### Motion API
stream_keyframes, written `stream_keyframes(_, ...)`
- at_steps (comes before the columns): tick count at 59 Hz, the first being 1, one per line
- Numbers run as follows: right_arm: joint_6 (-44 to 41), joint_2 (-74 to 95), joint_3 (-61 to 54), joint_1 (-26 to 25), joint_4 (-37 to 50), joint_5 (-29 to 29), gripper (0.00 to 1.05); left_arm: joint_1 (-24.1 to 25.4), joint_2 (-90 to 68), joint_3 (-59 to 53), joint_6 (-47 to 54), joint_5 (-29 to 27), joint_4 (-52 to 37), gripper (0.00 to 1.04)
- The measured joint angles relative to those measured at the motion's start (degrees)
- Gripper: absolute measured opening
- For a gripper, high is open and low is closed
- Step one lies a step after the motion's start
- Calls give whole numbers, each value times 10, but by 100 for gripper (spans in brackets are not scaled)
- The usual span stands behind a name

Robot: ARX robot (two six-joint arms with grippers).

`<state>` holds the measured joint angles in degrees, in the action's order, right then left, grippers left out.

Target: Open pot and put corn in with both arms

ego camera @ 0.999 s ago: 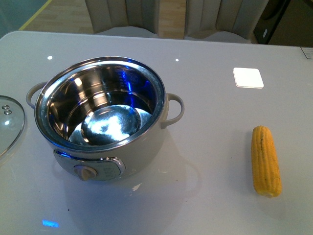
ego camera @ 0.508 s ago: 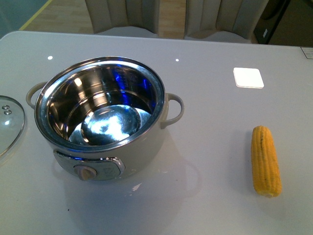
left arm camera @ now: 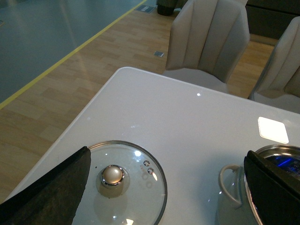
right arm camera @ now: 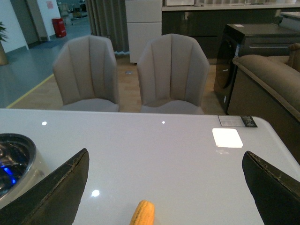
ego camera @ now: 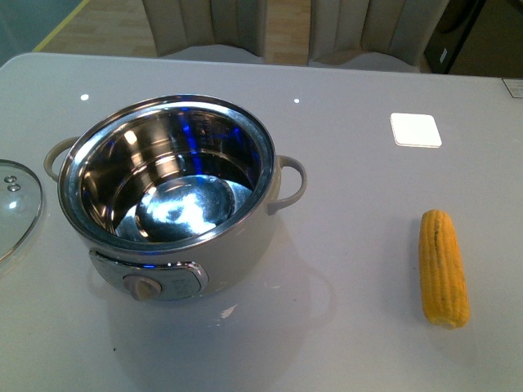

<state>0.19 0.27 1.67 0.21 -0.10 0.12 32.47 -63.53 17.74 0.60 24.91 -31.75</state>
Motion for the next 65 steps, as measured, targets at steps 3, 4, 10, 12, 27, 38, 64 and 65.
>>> stream_keyframes(3, 0, 0, 0, 0, 0, 0, 96, 0, -12, -15, -1, 34, -57, 92)
stream_keyframes(4, 0, 0, 0, 0, 0, 0, 96, -3, -16, -26, -2, 43, -94, 88)
stream_keyframes(10, 0, 0, 0, 0, 0, 0, 96, -37, 13, -78, -4, 29, -186, 70)
stream_keyframes(12, 0, 0, 0, 0, 0, -1, 96, -49, 30, -87, -4, 17, -184, 65)
stream_keyframes(27, 0, 0, 0, 0, 0, 0, 96, -147, 144, -153, -4, -78, -146, 18)
stream_keyframes(38, 0, 0, 0, 0, 0, 0, 96, -216, 275, -169, -5, -146, -33, 3)
stream_keyframes(64, 0, 0, 0, 0, 0, 0, 96, -322, 435, -170, -5, -248, 118, 3)
stream_keyframes(65, 0, 0, 0, 0, 0, 0, 96, -322, 440, -170, -5, -249, 122, 3)
